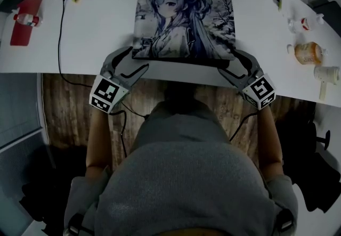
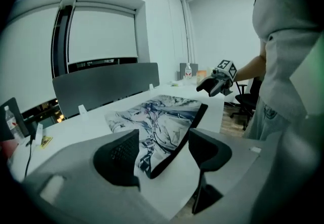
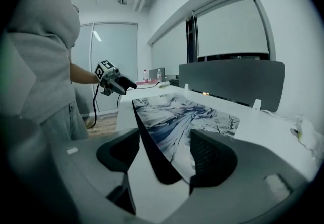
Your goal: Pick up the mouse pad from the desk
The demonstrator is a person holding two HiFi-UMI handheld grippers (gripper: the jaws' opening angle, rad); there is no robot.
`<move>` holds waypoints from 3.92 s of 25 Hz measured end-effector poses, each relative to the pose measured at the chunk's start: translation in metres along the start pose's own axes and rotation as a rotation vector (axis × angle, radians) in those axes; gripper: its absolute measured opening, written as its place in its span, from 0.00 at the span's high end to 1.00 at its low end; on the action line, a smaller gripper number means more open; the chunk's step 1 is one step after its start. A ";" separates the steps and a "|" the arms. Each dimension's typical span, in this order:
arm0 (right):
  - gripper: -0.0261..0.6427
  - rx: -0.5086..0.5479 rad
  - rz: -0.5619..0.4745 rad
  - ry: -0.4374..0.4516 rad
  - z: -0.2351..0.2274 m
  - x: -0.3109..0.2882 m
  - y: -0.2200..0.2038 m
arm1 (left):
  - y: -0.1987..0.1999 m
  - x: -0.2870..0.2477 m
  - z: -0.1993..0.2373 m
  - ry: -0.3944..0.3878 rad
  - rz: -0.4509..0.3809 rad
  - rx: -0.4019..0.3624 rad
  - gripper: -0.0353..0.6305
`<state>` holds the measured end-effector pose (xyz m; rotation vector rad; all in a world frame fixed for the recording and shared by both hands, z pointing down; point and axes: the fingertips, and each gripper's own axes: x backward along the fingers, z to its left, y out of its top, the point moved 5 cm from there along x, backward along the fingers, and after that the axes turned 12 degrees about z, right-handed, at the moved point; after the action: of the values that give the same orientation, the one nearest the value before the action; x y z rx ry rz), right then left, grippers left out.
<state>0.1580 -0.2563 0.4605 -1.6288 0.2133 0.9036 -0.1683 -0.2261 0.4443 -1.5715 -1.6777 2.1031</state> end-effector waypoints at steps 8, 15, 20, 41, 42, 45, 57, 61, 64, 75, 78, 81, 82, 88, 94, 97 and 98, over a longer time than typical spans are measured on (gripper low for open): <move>0.45 0.037 0.143 0.004 -0.017 -0.022 -0.034 | -0.032 -0.027 0.010 0.062 0.179 -0.066 0.49; 0.42 0.111 0.244 0.014 -0.016 -0.035 -0.037 | -0.053 -0.042 0.018 0.076 0.317 -0.142 0.49; 0.40 0.119 0.267 0.027 -0.018 -0.044 -0.036 | -0.059 -0.050 0.024 0.078 0.362 -0.159 0.49; 0.62 0.074 0.265 0.000 -0.029 -0.047 -0.042 | -0.058 -0.051 0.033 0.164 0.280 0.096 0.67; 0.67 0.091 0.259 0.004 -0.024 -0.047 -0.038 | -0.058 -0.051 0.034 0.177 0.277 0.102 0.70; 0.76 0.128 0.245 -0.003 -0.016 -0.050 -0.032 | -0.057 -0.050 0.039 0.218 0.259 0.146 0.78; 0.92 0.051 0.198 -0.183 -0.019 -0.052 -0.025 | -0.048 -0.049 0.047 0.164 0.077 0.558 0.93; 0.92 -0.058 0.131 -0.248 -0.021 -0.048 -0.021 | -0.040 -0.043 0.049 0.131 -0.023 0.665 0.93; 0.92 -0.171 0.059 -0.316 -0.025 -0.041 -0.016 | -0.034 -0.038 0.050 0.114 -0.117 0.734 0.93; 0.92 -0.523 -0.318 -0.370 -0.045 -0.010 0.027 | 0.014 -0.016 0.059 0.019 -0.456 0.907 0.93; 0.92 -0.559 -0.405 -0.363 -0.048 0.000 0.043 | 0.031 -0.006 0.063 -0.005 -0.527 0.916 0.93; 0.92 -0.585 -0.483 -0.359 -0.051 0.012 0.058 | 0.046 0.003 0.065 -0.014 -0.584 0.906 0.93; 0.92 -0.592 -0.507 -0.357 -0.052 0.016 0.063 | 0.051 0.006 0.065 -0.019 -0.601 0.906 0.93; 0.92 -0.608 -0.624 -0.337 -0.056 0.033 0.088 | 0.076 0.023 0.071 -0.024 -0.672 0.883 0.93; 0.92 -0.587 -0.692 -0.335 -0.057 0.052 0.115 | 0.101 0.040 0.075 -0.028 -0.737 0.842 0.93; 0.92 -0.562 -0.724 -0.330 -0.056 0.061 0.129 | 0.113 0.049 0.076 -0.021 -0.756 0.806 0.93; 0.92 -0.554 -0.734 -0.329 -0.056 0.064 0.133 | 0.116 0.051 0.076 -0.023 -0.763 0.799 0.93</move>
<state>0.1475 -0.3228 0.3175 -1.8160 -0.8824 0.6554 -0.1849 -0.3008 0.3176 -0.5506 -0.9555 1.9360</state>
